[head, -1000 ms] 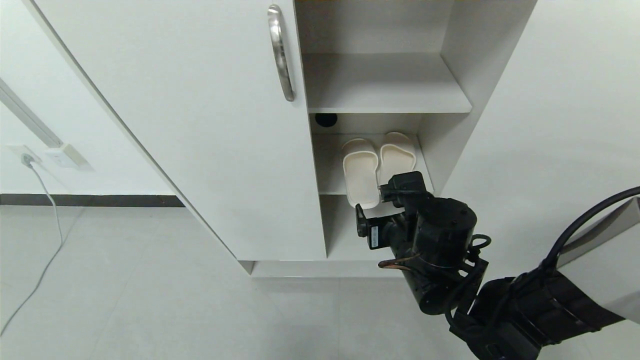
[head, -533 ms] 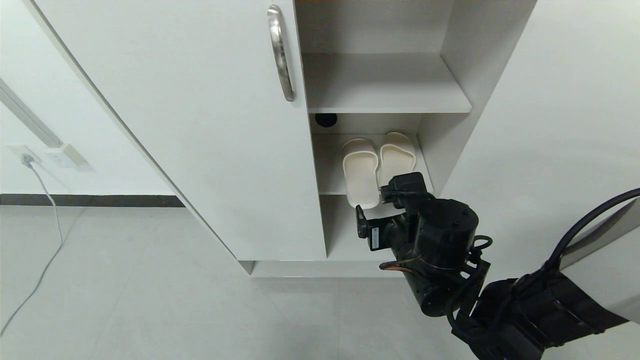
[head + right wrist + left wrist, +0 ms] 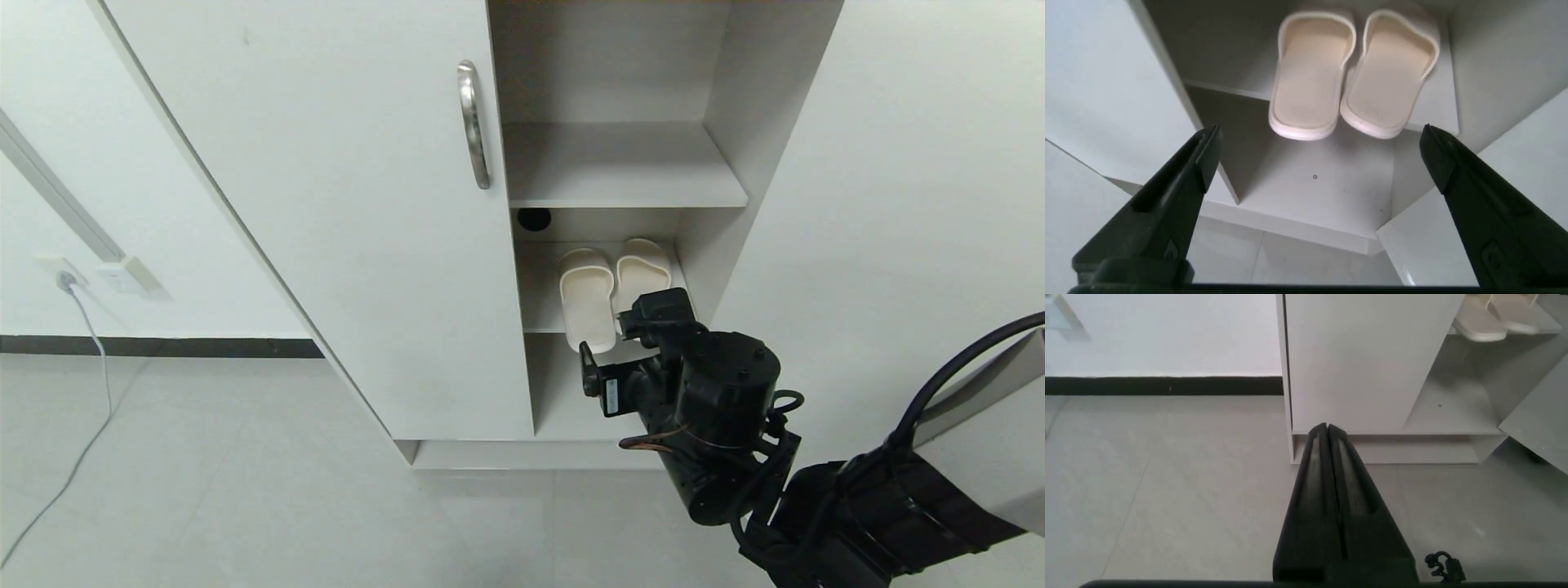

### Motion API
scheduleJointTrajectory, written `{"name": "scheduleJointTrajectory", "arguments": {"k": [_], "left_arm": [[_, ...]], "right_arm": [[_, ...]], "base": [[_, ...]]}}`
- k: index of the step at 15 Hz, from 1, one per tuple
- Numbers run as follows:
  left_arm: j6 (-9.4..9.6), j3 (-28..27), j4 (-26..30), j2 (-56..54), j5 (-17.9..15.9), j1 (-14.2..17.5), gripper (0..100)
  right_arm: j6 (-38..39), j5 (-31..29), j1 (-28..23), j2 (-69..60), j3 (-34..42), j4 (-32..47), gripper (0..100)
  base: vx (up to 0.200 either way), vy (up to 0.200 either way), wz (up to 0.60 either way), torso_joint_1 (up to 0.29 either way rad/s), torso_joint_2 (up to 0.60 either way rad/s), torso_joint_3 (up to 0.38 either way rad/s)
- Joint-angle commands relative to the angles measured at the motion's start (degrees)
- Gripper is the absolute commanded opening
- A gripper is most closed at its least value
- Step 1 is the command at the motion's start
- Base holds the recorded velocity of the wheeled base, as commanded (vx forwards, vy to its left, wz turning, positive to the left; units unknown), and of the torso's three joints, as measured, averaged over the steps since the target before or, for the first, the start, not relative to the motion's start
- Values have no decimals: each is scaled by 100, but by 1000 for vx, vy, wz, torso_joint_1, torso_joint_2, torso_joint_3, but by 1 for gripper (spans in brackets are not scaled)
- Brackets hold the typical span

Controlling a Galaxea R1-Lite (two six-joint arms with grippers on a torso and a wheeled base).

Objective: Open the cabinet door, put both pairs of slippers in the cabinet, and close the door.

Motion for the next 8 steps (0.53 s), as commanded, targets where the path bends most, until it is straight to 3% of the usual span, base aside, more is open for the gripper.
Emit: {"name": "scheduleJointTrajectory", "arguments": {"k": [1, 6, 8], "left_arm": [[4, 0, -1, 7, -1, 0, 0], [21, 0, -1, 7, -10, 0, 0], [13, 0, -1, 7, -1, 0, 0]], "right_arm": [[-1, 3, 15, 46, 22, -2, 100], [-1, 83, 6, 28, 49, 16, 100], [16, 654, 6, -147, 356, -2, 100]], "base": [[0, 0, 0, 12, 2, 207], [0, 0, 0, 2, 3, 204], [0, 0, 0, 5, 12, 168]]}}
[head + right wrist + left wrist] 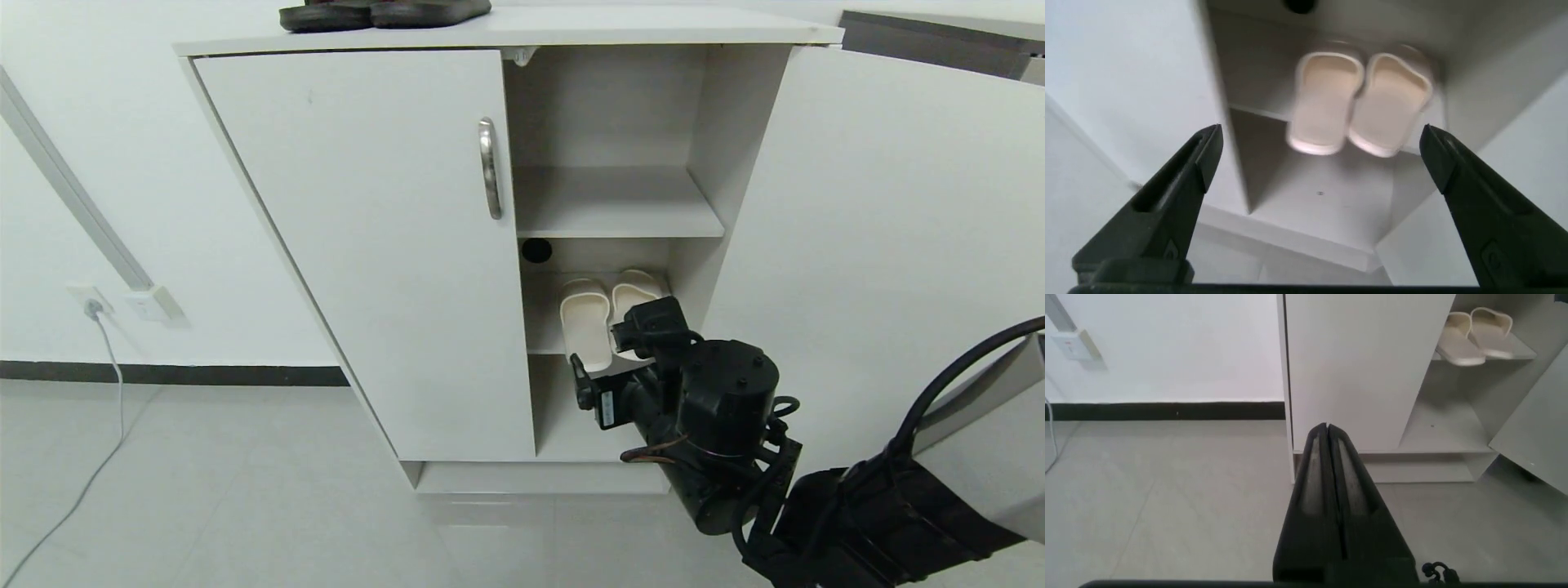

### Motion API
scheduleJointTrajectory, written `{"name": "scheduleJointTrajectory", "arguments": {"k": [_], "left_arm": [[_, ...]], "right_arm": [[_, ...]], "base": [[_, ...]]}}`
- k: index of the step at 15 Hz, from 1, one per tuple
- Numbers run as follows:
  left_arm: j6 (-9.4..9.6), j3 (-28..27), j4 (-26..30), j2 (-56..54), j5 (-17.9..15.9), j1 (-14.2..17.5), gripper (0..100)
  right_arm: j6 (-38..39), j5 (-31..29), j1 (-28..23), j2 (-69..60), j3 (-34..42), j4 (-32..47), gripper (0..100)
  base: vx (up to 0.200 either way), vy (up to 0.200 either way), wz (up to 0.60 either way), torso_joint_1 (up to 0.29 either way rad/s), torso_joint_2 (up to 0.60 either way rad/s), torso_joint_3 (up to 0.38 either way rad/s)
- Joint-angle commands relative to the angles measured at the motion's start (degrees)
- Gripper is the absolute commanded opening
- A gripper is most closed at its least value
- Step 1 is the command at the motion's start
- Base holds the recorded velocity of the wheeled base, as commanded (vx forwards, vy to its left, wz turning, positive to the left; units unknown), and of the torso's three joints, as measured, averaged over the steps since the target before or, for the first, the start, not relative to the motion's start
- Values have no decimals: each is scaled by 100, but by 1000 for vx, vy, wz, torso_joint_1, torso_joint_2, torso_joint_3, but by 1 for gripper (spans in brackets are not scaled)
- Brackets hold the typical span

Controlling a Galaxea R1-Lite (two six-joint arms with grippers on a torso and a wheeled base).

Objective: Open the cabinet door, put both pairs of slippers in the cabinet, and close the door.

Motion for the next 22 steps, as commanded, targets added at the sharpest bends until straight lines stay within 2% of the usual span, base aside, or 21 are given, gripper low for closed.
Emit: {"name": "scheduleJointTrajectory", "arguments": {"k": [1, 11, 22], "left_arm": [[19, 0, -1, 7, 4, 0, 0], [-7, 0, -10, 7, 13, 0, 0], [-16, 0, -10, 7, 13, 0, 0]], "right_arm": [[23, 327, 10, -209, 300, 4, 100], [49, 335, -17, -157, 317, -4, 100], [49, 318, -17, -183, 405, -22, 100]], "base": [[0, 0, 0, 0, 0, 0], [0, 0, 0, 0, 0, 0], [0, 200, 0, 2, 1, 2]]}}
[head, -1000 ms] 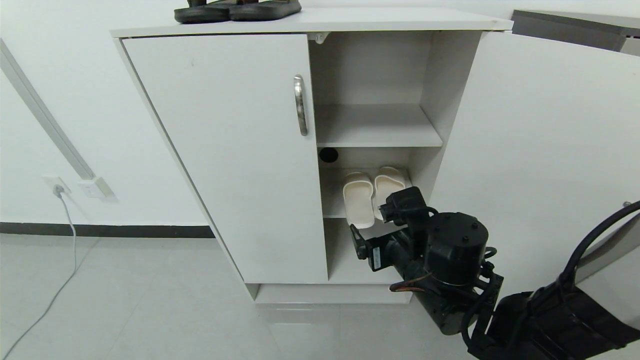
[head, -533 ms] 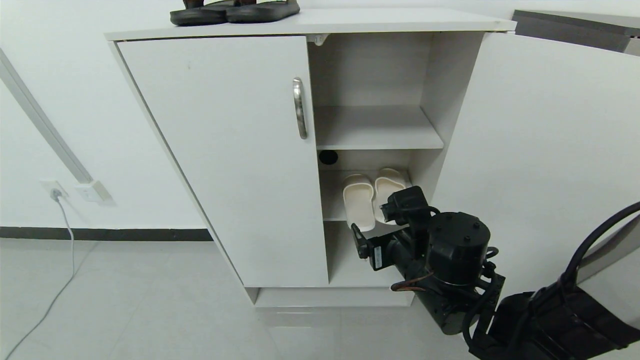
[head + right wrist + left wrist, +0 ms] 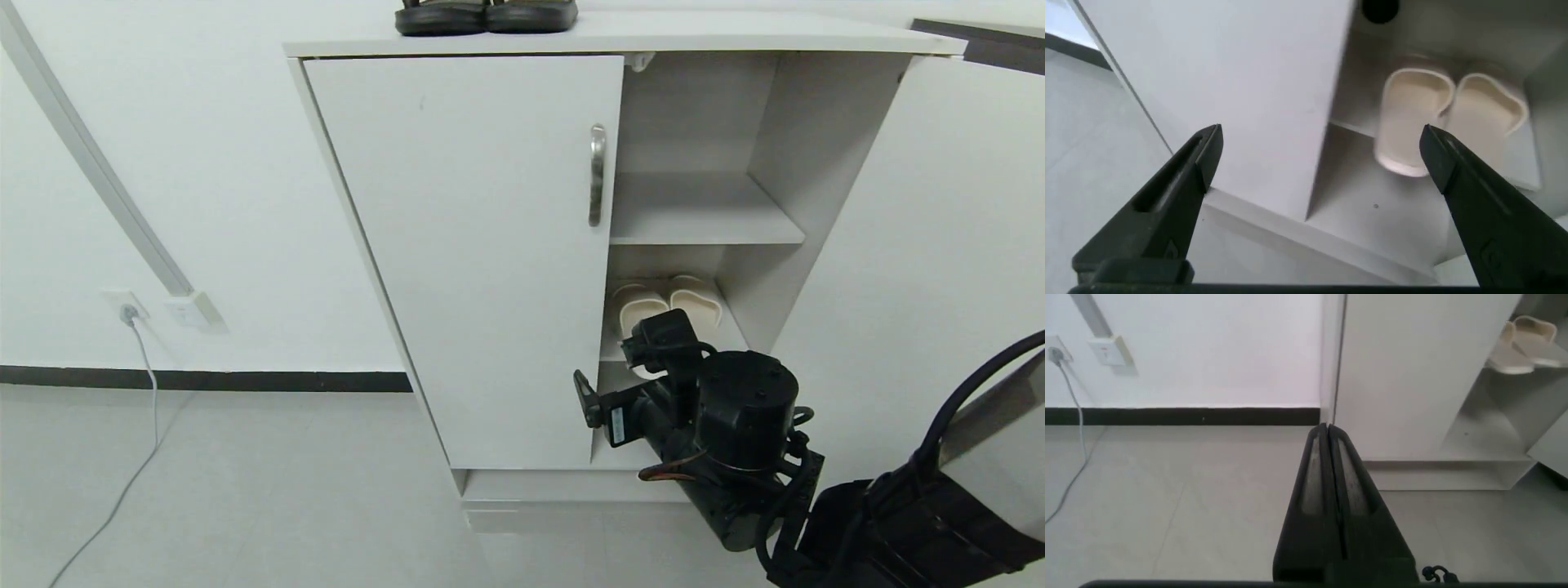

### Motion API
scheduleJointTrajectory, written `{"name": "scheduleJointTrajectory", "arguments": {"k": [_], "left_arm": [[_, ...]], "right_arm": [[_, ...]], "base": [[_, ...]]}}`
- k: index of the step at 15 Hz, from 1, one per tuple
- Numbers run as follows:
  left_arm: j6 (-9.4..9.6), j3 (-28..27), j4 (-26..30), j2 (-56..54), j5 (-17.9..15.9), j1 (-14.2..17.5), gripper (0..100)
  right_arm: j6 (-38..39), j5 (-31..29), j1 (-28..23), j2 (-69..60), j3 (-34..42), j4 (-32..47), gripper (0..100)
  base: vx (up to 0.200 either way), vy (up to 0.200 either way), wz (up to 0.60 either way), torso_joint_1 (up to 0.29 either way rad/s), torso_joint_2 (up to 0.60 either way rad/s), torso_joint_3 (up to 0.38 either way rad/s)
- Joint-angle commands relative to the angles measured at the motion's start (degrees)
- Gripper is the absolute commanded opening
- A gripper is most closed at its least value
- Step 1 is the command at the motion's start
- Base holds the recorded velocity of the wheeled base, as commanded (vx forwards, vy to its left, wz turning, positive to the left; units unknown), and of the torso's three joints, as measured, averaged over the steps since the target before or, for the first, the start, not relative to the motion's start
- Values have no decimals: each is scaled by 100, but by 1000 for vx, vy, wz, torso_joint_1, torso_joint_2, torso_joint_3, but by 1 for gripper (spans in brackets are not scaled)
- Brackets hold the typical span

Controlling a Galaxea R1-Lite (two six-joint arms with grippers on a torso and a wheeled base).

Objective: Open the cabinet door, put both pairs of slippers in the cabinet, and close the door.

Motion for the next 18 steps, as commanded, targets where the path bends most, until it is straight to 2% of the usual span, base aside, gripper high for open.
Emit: {"name": "scheduleJointTrajectory", "arguments": {"k": [1, 7, 10, 18], "left_arm": [[0, 0, -2, 7, 2, 2, 0], [-9, 0, -2, 7, 2, 2, 0], [-70, 0, -2, 7, 11, 2, 0], [-70, 0, -2, 7, 37, 2, 0]], "right_arm": [[-3, 0, 10, 1, 12, -18, 100], [-3, -9, 10, 1, 3, -106, 100], [-3, 26, 1, 10, 12, -106, 100], [-47, 61, -271, 27, 143, -193, 100]], "base": [[0, 200, 0, 12, -2, 2], [0, 200, 0, 3, 3, 3], [0, 0, 0, 0, 0, 0], [0, 0, 0, 0, 0, 0]]}}
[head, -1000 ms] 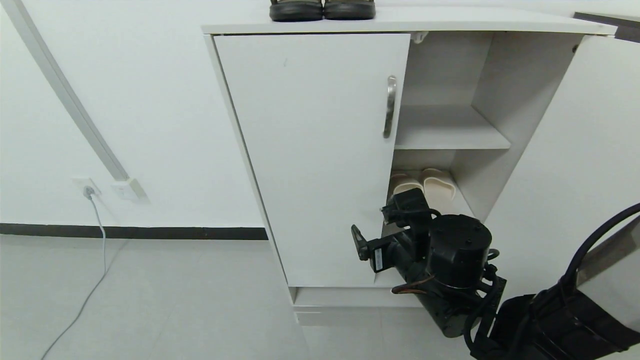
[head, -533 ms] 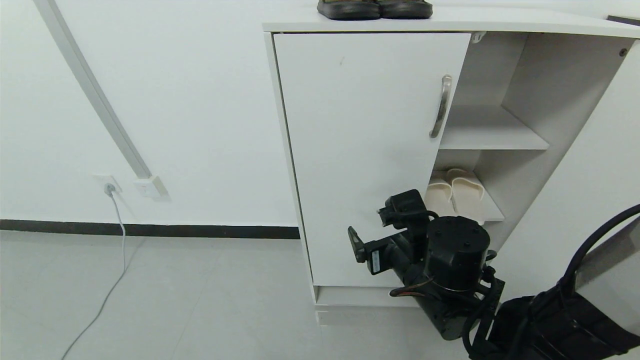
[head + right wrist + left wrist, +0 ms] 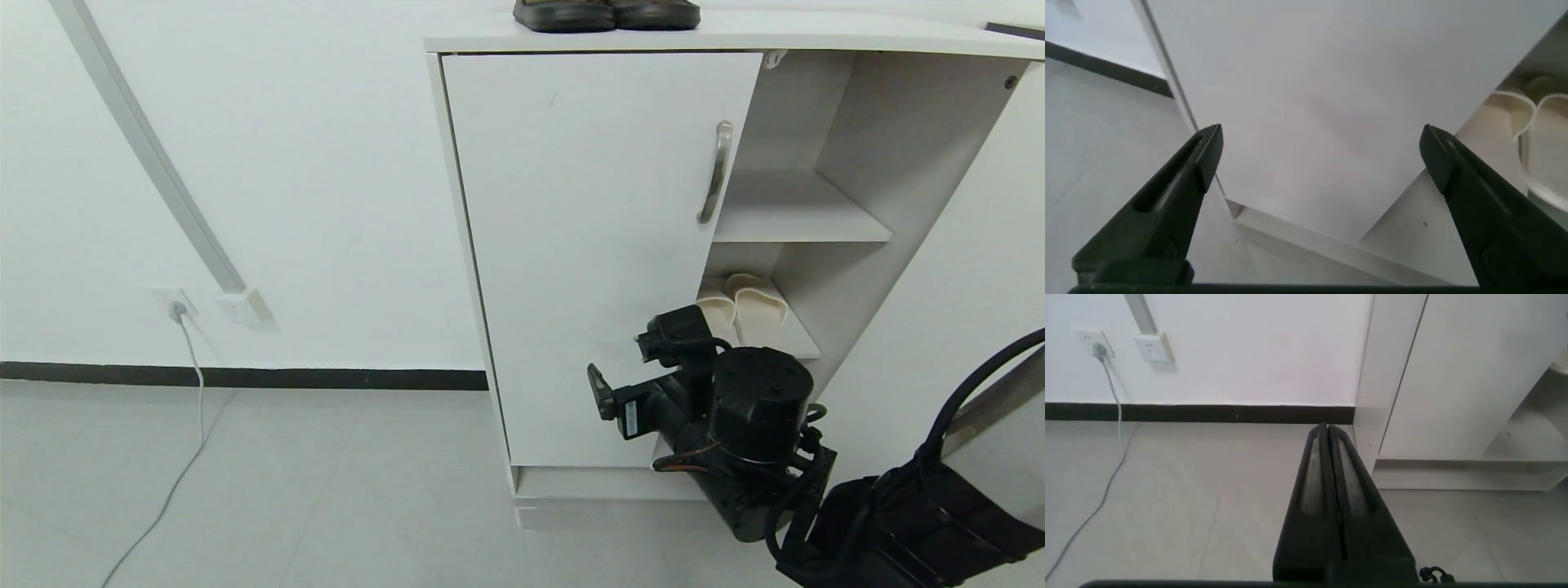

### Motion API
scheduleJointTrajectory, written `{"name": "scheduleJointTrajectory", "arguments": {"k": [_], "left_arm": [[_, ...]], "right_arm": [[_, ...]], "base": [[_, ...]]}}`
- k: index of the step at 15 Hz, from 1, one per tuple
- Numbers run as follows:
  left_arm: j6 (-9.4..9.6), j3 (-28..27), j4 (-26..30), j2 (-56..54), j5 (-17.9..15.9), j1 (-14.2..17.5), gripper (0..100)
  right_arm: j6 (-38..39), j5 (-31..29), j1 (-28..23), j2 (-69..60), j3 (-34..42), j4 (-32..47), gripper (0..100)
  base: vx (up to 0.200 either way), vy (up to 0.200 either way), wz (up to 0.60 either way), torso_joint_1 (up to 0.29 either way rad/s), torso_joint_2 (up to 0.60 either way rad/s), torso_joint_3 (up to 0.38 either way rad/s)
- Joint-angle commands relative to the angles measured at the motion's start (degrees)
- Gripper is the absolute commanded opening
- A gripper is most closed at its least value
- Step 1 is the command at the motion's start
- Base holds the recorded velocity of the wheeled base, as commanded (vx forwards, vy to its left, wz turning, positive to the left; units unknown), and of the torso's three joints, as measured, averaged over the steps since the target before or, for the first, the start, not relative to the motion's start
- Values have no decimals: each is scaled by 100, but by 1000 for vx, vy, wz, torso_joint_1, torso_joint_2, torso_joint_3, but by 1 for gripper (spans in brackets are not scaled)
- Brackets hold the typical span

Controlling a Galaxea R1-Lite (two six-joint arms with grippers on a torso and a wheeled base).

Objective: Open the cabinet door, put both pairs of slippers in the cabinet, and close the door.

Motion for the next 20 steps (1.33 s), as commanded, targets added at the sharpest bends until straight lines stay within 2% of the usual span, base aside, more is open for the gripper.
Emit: {"name": "scheduleJointTrajectory", "arguments": {"k": [1, 10, 14, 20], "left_arm": [[-2, 0, 0, 7, 2, 0, 0], [-2, 0, 0, 7, 2, 0, 0], [-2, 0, 0, 7, 2, 0, 0], [-2, 0, 0, 7, 2, 0, 0]], "right_arm": [[-6, 4, -5, 22, 15, -2, 100], [-6, 13, 13, 40, 15, 33, 100], [-6, 13, 21, 31, 7, 33, 100], [-6, 30, 30, 40, 15, 24, 100]], "base": [[0, 0, 0, 0, 0, 0], [0, 0, 0, 0, -14, -14], [0, 0, 0, 23, -232, -332], [0, 0, 0, 81, -509, -352]]}}
